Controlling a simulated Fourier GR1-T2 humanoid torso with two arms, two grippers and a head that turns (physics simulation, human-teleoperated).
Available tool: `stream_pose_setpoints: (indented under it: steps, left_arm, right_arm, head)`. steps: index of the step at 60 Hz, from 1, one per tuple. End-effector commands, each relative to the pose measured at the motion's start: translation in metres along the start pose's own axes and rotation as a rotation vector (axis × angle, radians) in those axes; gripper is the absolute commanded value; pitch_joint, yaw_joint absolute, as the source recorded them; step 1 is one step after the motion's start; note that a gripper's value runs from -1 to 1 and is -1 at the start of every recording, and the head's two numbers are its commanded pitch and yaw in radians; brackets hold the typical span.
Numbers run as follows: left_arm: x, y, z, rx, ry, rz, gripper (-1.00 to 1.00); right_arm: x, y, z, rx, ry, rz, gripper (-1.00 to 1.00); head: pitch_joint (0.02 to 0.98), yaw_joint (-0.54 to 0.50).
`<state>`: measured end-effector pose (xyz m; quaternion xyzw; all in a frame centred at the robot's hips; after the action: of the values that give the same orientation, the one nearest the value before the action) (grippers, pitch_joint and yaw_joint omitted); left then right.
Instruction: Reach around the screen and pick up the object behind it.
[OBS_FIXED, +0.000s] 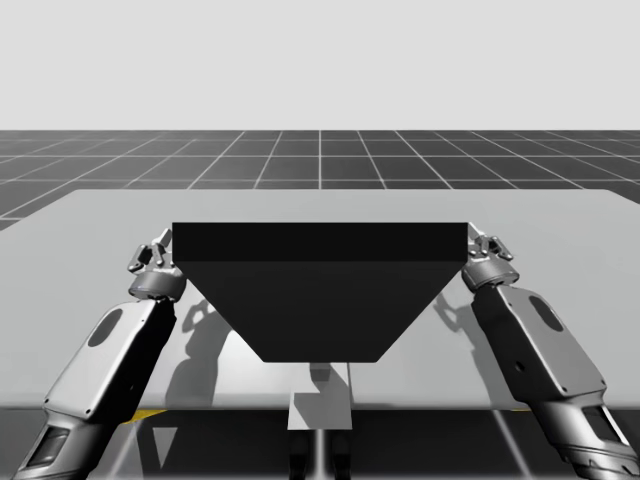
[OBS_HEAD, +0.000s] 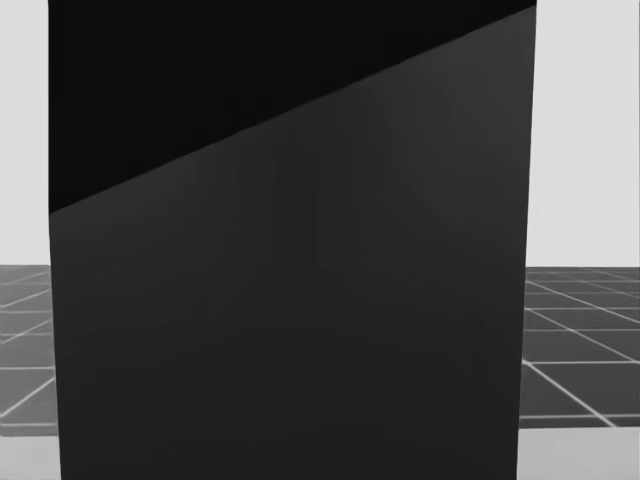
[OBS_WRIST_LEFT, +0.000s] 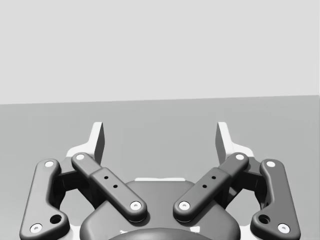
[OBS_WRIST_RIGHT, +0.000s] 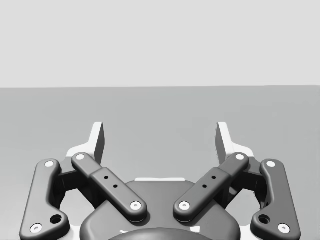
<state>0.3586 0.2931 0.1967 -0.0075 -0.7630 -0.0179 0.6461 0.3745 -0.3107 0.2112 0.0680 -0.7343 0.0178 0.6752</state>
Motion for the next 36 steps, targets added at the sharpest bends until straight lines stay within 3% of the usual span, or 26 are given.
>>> stream_pose_setpoints:
  steps: [1,8,11,14,16,21,23,27,30,36]
  left_arm:
    - [-0.001,0.000,0.000,-0.001,0.002,-0.007,-1.00]
    - [0.000,-0.001,0.001,-0.006,0.002,-0.009,-1.00]
    - [0.001,0.000,0.001,-0.029,0.006,-0.007,-1.00]
    - [0.003,0.000,0.003,-0.076,0.025,0.018,-1.00]
    - [0.004,0.000,0.005,-0.115,0.042,0.019,-1.00]
    - [0.010,0.000,0.010,-0.179,0.059,0.033,-1.00]
    - [0.013,0.000,0.012,-0.208,0.061,0.035,-1.00]
    - [0.022,0.000,0.019,-0.277,0.064,0.036,-1.00]
    - [0.026,0.001,0.022,-0.311,0.070,0.044,-1.00]
    - [0.036,0.004,0.033,-0.431,0.069,0.024,-1.00]
  right_arm:
    - [-0.003,0.000,0.001,-0.015,-0.002,0.016,-1.00]
    - [0.000,0.005,0.003,0.071,0.012,0.003,-1.00]
    - [0.001,0.005,0.004,0.095,0.016,0.017,-1.00]
    - [0.005,0.005,0.008,0.170,0.022,-0.014,-1.00]
    - [0.008,0.006,0.012,0.206,0.007,0.008,-1.00]
    - [0.011,0.007,0.019,0.306,0.001,0.003,-1.00]
    - [0.011,0.007,0.021,0.346,-0.001,0.023,-1.00]
    - [0.011,0.010,0.024,0.406,0.008,0.007,-1.00]
    - [0.011,0.012,0.026,0.430,0.008,0.016,-1.00]
    - [0.016,0.016,0.031,0.515,0.007,0.006,-1.00]
  head:
    - [0.088,-0.04]
    - [0.087,-0.04]
    - [0.088,-0.04]
    - [0.086,-0.04]
    - [0.086,-0.04]
    - [0.086,-0.04]
    - [0.086,-0.04]
    - [0.086,-0.05]
    - [0.084,-0.05]
    - [0.083,-0.05]
